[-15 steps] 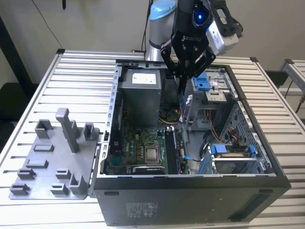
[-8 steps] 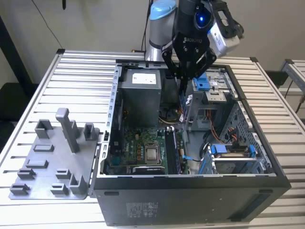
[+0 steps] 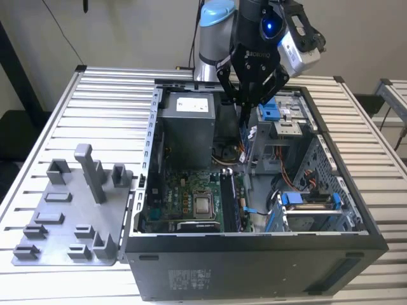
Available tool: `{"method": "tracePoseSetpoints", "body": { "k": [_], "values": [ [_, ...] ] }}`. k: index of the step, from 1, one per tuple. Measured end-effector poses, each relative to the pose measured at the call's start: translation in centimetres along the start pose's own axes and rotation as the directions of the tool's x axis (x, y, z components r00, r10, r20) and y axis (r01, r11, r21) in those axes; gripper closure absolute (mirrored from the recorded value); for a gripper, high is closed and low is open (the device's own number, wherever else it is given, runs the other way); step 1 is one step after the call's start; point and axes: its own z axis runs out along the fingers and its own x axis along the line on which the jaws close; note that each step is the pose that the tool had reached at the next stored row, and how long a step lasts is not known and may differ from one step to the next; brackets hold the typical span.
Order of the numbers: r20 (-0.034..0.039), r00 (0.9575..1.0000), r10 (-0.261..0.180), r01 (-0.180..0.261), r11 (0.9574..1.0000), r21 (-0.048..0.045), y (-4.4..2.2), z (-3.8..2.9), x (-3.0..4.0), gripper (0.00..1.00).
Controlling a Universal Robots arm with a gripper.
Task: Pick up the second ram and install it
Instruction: 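Insert the second ram into the second slot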
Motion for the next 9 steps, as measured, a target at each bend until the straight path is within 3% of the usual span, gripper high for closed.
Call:
{"method": "tracePoseSetpoints", "body": {
  "k": [9],
  "values": [
    [0.0,1.0,0.0,0.0,1.0,0.0,0.01,0.3,0.0,0.86]
  ]
}}
